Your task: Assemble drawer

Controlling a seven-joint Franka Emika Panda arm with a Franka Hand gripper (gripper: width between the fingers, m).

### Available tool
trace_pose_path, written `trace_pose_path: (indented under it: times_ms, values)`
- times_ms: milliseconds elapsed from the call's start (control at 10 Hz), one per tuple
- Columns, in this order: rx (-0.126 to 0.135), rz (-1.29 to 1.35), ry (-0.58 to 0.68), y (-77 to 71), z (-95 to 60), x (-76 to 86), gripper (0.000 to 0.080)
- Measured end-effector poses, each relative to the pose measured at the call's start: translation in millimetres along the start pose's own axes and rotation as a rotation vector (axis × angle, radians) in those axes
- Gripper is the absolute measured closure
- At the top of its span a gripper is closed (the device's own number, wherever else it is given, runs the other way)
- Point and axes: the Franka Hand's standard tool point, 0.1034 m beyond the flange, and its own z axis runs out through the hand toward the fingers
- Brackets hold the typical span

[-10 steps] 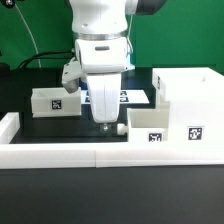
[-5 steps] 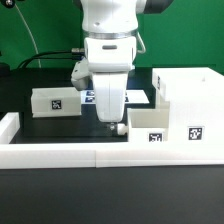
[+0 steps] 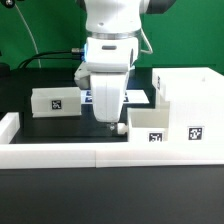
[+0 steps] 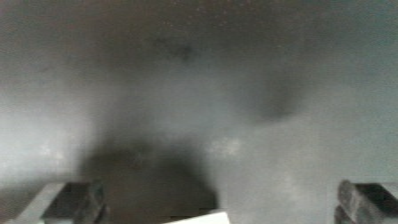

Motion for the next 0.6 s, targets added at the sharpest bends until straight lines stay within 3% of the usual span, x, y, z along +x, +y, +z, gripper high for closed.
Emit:
trace_pose_path:
  times_ms: [400,600]
  values:
    - [0.004,-0.078,0.003,0.2,1.7,-4.4,0.0151]
    - [0.002,-0.104,0.002,12.4,-4.2,-3.0,0.0151]
